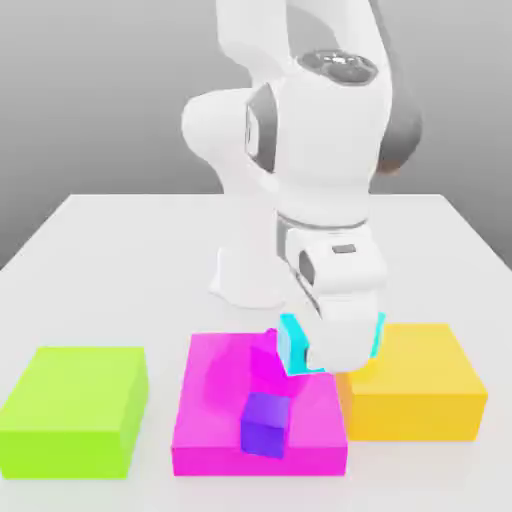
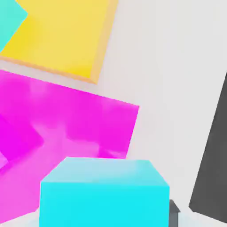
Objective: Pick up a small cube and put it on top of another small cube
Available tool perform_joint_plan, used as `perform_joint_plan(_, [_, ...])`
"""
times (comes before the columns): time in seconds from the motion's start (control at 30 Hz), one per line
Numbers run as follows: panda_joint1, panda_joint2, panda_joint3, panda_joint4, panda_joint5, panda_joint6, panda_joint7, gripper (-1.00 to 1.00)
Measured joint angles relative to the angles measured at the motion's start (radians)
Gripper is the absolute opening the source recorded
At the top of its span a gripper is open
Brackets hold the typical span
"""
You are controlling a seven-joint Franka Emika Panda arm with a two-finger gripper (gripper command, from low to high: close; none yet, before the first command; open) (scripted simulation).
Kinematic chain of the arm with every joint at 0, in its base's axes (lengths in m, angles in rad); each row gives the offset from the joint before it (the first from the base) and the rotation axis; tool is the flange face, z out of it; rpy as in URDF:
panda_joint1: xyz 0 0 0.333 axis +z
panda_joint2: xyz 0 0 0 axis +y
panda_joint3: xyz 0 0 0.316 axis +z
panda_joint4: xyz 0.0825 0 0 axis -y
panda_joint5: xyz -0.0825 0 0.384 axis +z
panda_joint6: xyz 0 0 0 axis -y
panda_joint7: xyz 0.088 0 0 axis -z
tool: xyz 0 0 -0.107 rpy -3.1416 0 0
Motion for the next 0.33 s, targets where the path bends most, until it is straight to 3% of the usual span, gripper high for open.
perform_joint_plan(0.2, [0.005, 0.134, -0.003, -0.021, 0.099, 0.149, -0.079, -1.00])
perform_joint_plan(0.23, [0.002, 0.152, -0.003, -0.024, 0.109, 0.169, -0.087, 1.00])
perform_joint_plan(0.33, [0.002, 0.152, -0.003, -0.024, 0.109, 0.169, -0.087, 1.00])
